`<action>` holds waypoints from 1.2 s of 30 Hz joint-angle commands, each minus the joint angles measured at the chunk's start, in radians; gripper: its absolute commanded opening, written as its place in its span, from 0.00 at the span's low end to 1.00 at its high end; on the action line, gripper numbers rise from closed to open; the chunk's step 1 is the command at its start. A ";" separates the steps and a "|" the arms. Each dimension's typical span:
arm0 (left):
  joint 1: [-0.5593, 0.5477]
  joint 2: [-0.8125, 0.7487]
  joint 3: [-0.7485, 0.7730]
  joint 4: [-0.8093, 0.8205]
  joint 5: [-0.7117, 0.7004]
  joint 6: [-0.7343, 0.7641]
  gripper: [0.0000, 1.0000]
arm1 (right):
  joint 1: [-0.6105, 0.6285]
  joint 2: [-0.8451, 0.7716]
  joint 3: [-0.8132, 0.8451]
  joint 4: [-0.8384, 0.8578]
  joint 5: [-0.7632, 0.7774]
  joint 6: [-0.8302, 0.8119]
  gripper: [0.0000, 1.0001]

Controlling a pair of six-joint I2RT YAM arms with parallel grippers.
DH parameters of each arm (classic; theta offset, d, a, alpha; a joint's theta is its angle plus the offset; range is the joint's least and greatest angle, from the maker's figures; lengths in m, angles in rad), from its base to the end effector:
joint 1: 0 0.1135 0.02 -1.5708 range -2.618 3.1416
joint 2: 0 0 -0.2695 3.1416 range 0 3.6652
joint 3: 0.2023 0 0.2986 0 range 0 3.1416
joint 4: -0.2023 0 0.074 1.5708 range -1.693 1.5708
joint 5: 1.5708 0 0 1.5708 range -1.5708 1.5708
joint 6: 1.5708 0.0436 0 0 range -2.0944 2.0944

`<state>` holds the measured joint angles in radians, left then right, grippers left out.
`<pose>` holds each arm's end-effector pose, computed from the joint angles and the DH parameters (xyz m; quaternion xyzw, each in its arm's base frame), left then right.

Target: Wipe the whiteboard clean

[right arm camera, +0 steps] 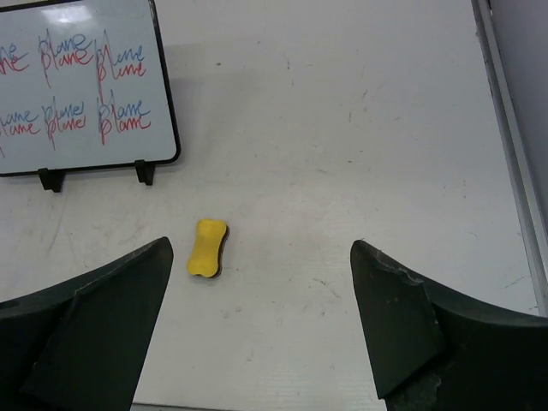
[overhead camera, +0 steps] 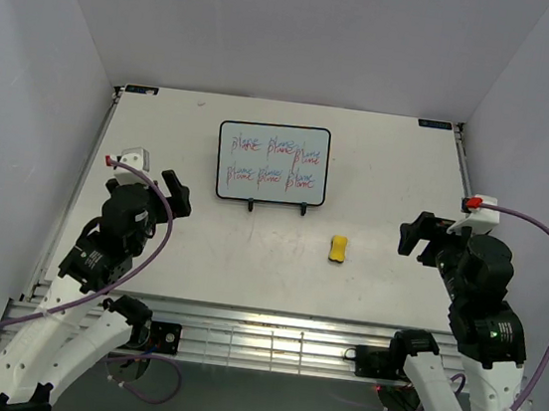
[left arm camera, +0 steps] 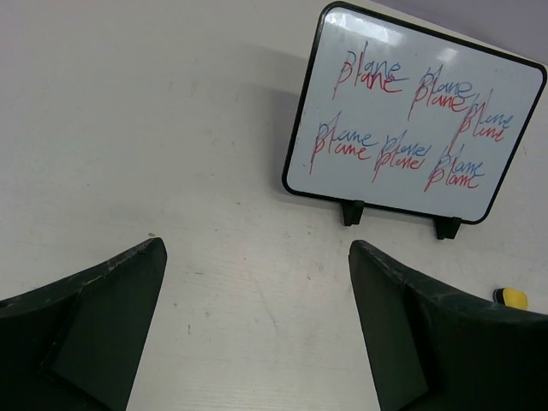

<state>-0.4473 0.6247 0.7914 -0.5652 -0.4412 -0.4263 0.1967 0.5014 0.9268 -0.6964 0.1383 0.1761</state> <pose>0.1743 -0.0630 0.3348 -0.1125 0.8141 -0.0632 0.5662 0.1368 0.0211 0.3870 0.0336 0.7946 0.0578 0.6034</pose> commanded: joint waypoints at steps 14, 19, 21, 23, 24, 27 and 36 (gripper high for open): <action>0.001 0.243 0.008 0.372 0.611 -0.045 0.98 | 0.004 -0.086 -0.163 0.238 -0.219 0.049 0.90; 0.028 0.467 0.087 0.585 0.855 -0.017 0.98 | 0.003 -0.093 -0.204 0.296 -0.423 0.040 0.90; 0.124 0.516 0.107 0.643 0.880 -0.009 0.98 | 0.003 -0.089 -0.194 0.278 -0.463 0.017 0.90; 0.256 0.572 0.086 0.777 1.011 -0.078 0.98 | 0.004 -0.086 -0.171 0.238 -0.485 -0.023 0.90; 0.391 0.596 0.080 0.816 1.050 -0.107 0.98 | 0.003 -0.086 -0.166 0.226 -0.483 -0.032 0.90; 0.548 0.717 0.085 0.918 1.154 -0.094 0.98 | 0.003 -0.100 -0.158 0.209 -0.485 -0.047 0.90; 0.618 1.236 0.229 1.321 1.647 -0.223 0.98 | 0.004 -0.115 -0.157 0.244 -0.624 -0.004 0.92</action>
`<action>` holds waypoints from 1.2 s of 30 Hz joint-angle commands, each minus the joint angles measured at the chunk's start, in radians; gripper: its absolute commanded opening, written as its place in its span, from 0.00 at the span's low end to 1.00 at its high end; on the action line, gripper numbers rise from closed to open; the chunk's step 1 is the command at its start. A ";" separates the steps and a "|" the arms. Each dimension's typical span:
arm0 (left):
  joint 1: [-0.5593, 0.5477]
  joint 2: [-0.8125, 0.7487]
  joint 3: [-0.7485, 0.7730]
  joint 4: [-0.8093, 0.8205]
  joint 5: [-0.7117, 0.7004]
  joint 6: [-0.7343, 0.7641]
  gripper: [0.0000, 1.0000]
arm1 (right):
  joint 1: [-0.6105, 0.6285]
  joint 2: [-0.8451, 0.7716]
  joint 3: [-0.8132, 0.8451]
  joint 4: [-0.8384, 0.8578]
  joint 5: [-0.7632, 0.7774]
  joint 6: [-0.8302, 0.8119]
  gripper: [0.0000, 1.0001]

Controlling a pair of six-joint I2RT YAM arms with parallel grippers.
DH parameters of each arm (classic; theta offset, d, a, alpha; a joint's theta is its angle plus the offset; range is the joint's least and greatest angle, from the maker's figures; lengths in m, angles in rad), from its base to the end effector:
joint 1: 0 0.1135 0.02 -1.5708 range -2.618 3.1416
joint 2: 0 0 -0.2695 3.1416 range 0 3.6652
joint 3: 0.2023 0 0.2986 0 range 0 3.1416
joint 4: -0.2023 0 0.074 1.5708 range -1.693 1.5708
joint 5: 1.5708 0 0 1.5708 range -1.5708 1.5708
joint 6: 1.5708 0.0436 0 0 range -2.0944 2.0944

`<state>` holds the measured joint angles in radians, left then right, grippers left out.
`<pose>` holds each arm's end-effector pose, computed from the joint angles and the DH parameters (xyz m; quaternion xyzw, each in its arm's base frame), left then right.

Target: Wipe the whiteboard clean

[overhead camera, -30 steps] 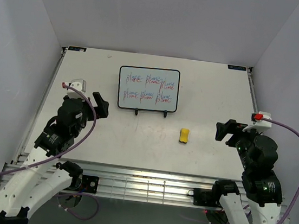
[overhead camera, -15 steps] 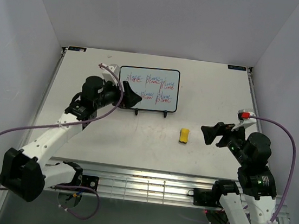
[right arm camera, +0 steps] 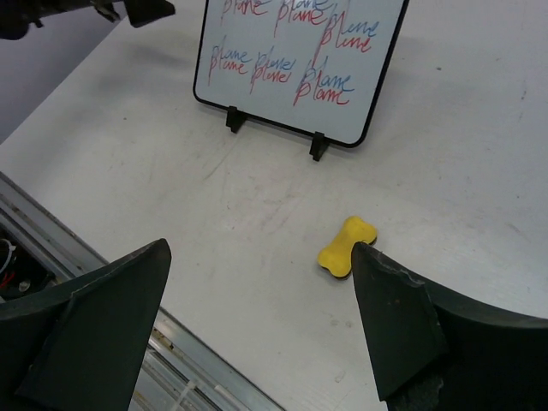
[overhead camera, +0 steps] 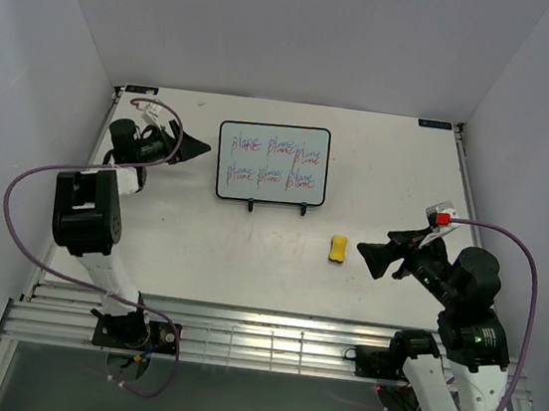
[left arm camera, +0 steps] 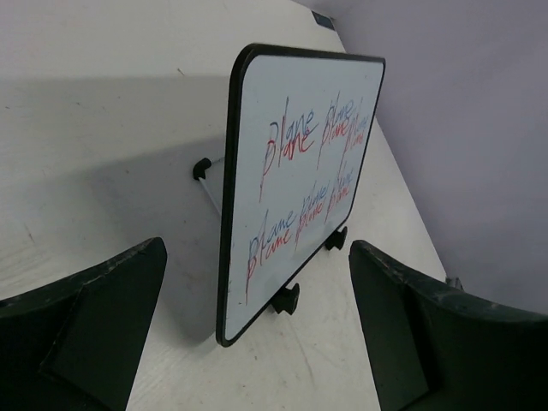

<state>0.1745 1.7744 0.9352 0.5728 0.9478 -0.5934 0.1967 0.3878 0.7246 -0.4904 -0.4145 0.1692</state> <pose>0.4104 0.0364 0.1737 -0.0081 0.7594 -0.4671 0.4528 0.1332 0.0444 0.3513 -0.1441 0.7411 0.2695 0.5978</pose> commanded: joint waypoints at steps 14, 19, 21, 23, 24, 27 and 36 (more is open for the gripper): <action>-0.108 0.384 0.275 0.320 0.391 -0.160 0.82 | 0.004 0.031 0.068 0.018 -0.096 -0.040 0.95; -0.118 0.431 0.297 0.374 0.419 -0.200 0.59 | 0.004 0.033 0.076 0.013 -0.092 -0.045 0.95; -0.118 0.447 0.304 0.400 0.437 -0.213 0.57 | 0.004 0.036 0.081 0.010 -0.095 -0.046 0.95; -0.118 0.460 0.310 0.426 0.451 -0.235 0.54 | 0.004 0.040 0.081 0.012 -0.099 -0.046 0.96; -0.118 0.464 0.315 0.433 0.453 -0.249 0.54 | 0.004 0.040 0.081 0.012 -0.099 -0.046 0.96; -0.118 0.476 0.314 0.478 0.454 -0.272 0.48 | 0.004 0.048 0.081 0.018 -0.107 -0.045 0.96; -0.118 0.525 0.332 0.607 0.453 -0.379 0.48 | 0.004 0.049 0.078 0.018 -0.112 -0.043 0.97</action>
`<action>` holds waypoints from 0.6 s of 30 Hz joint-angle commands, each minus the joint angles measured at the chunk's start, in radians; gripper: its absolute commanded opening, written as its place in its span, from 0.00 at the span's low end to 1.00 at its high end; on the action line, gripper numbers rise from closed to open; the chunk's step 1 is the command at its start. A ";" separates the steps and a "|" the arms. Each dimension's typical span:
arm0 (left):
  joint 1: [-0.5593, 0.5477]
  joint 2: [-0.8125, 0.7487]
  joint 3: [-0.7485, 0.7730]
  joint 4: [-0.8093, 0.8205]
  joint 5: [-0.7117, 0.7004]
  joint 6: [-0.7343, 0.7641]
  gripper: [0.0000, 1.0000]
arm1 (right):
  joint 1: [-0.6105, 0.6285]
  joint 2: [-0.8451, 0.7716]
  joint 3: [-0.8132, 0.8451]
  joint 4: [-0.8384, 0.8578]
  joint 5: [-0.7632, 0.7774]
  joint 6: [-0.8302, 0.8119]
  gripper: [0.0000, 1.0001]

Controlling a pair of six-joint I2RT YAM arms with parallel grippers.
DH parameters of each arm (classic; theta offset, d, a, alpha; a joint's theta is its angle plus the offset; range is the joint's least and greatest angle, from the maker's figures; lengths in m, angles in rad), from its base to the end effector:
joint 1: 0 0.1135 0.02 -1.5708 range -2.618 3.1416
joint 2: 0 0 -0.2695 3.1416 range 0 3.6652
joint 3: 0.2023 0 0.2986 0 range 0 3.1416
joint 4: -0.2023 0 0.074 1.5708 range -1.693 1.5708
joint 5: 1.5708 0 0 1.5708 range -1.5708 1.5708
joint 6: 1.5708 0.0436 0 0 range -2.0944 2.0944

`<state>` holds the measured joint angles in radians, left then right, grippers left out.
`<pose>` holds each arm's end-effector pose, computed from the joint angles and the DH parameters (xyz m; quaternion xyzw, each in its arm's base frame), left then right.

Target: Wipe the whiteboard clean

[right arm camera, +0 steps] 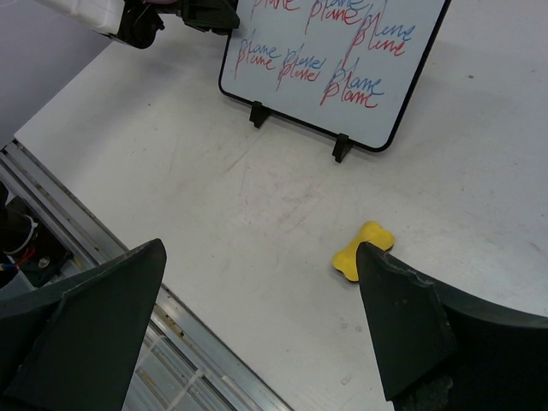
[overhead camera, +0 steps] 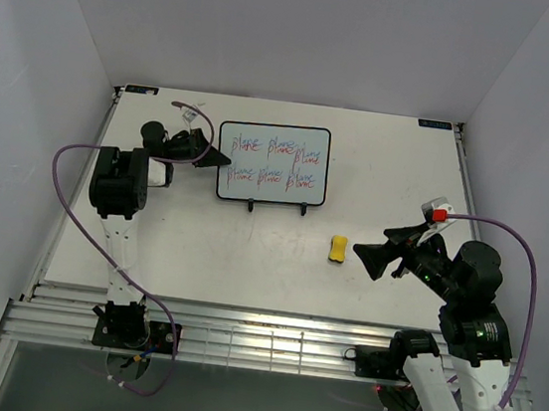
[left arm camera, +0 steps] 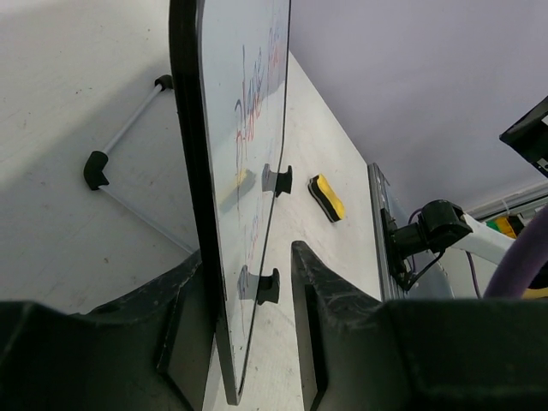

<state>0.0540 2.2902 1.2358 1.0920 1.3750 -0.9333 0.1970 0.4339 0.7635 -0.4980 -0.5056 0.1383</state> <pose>0.4782 -0.0170 0.0946 0.1485 0.6887 -0.6353 0.3163 0.1365 0.0488 0.3594 -0.1830 0.7347 0.2927 0.5840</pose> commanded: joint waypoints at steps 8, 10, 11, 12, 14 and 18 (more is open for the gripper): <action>0.003 0.032 0.054 0.086 0.016 -0.041 0.35 | 0.004 0.011 0.042 0.029 -0.024 -0.012 0.98; 0.003 0.035 0.059 0.085 0.012 -0.041 0.35 | 0.004 0.015 0.040 0.033 -0.028 -0.008 0.98; 0.003 0.037 0.060 0.085 0.012 -0.041 0.35 | 0.004 0.017 0.040 0.035 -0.031 -0.006 0.99; 0.003 0.040 0.063 0.085 0.012 -0.042 0.35 | 0.004 0.019 0.042 0.036 -0.034 -0.006 0.99; 0.003 0.040 0.068 0.085 0.015 -0.042 0.35 | 0.004 0.022 0.042 0.038 -0.039 -0.005 0.99; 0.001 0.043 0.077 0.082 0.018 -0.045 0.36 | 0.004 0.028 0.039 0.041 -0.040 -0.005 1.00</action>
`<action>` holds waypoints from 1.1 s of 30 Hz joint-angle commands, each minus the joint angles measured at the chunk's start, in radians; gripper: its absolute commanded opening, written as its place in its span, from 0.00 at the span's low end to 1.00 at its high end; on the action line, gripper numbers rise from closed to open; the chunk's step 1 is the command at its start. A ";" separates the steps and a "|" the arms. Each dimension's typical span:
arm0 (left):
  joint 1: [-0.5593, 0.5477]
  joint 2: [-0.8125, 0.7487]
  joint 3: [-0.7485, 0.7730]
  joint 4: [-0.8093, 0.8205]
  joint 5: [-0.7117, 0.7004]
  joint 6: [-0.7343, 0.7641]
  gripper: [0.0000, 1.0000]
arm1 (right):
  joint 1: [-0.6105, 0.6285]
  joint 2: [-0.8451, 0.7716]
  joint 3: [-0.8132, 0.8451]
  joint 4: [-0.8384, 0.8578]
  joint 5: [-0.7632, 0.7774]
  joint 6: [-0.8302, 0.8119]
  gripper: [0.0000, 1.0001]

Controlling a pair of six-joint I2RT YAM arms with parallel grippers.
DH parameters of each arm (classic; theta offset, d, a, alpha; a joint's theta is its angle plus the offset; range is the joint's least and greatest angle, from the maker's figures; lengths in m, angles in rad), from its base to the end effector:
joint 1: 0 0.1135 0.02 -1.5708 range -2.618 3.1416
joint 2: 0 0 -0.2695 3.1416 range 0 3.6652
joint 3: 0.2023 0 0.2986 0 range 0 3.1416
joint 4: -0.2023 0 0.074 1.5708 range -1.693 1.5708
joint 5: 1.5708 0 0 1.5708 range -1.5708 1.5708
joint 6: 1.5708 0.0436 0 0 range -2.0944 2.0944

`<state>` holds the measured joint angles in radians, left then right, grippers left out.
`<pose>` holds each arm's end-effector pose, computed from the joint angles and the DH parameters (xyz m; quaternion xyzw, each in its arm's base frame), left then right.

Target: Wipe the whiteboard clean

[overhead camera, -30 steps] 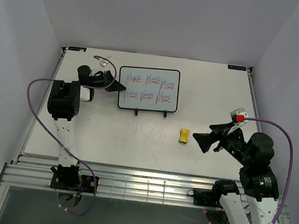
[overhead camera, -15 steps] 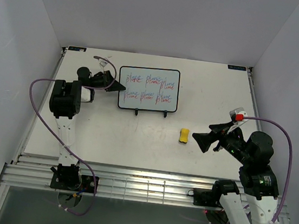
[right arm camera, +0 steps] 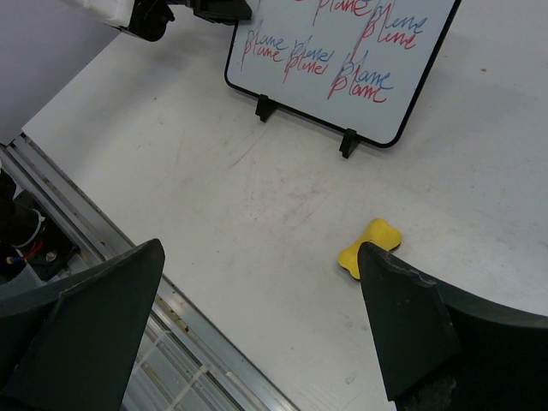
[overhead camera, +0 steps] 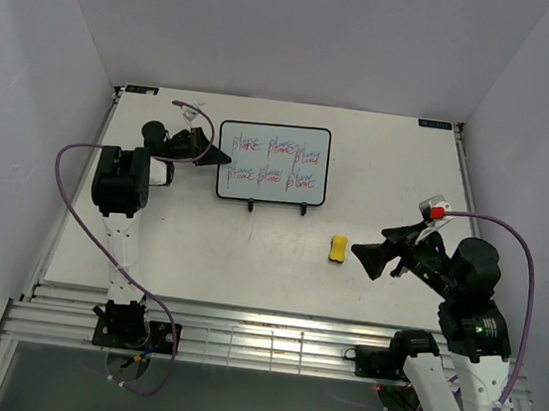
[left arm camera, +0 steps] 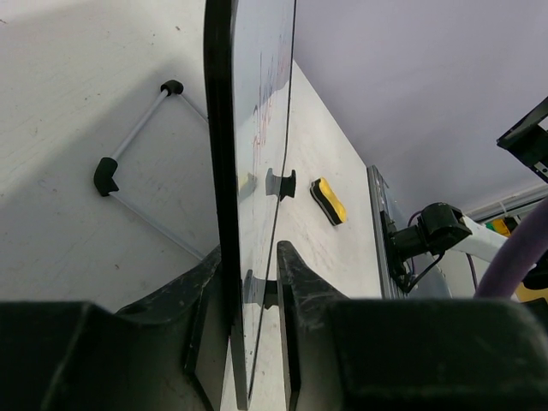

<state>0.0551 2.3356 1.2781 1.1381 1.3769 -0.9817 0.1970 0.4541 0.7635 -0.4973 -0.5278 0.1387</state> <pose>0.4863 -0.0160 0.0892 0.1462 0.6862 -0.6390 0.3152 0.1407 0.0505 0.3571 -0.1879 0.7385 0.3010 0.5734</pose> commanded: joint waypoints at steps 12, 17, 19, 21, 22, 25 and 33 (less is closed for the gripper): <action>-0.008 0.007 0.046 0.032 0.017 0.000 0.00 | 0.004 0.011 0.031 0.042 -0.014 -0.010 1.00; -0.008 0.001 0.049 0.083 0.040 -0.029 0.00 | 0.004 0.015 0.004 0.051 0.014 -0.005 1.00; -0.008 -0.005 0.041 0.136 0.044 -0.089 0.00 | 0.004 0.020 -0.016 0.055 0.031 -0.001 1.00; -0.008 -0.007 0.044 0.250 0.045 -0.156 0.00 | 0.004 0.026 -0.030 0.062 0.040 0.004 0.96; -0.008 -0.004 0.052 0.297 0.045 -0.232 0.00 | 0.004 0.028 -0.042 0.063 0.048 0.012 0.96; -0.008 -0.024 0.072 0.362 0.028 -0.276 0.00 | 0.004 0.029 -0.056 0.075 0.055 0.022 0.95; -0.014 -0.113 0.075 0.353 -0.022 -0.284 0.00 | 0.004 0.026 -0.072 0.085 0.095 0.047 0.95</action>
<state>0.0479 2.3318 1.3178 1.3022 1.3987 -1.2316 0.1970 0.4843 0.6952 -0.4664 -0.4622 0.1642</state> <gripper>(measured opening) 0.139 0.948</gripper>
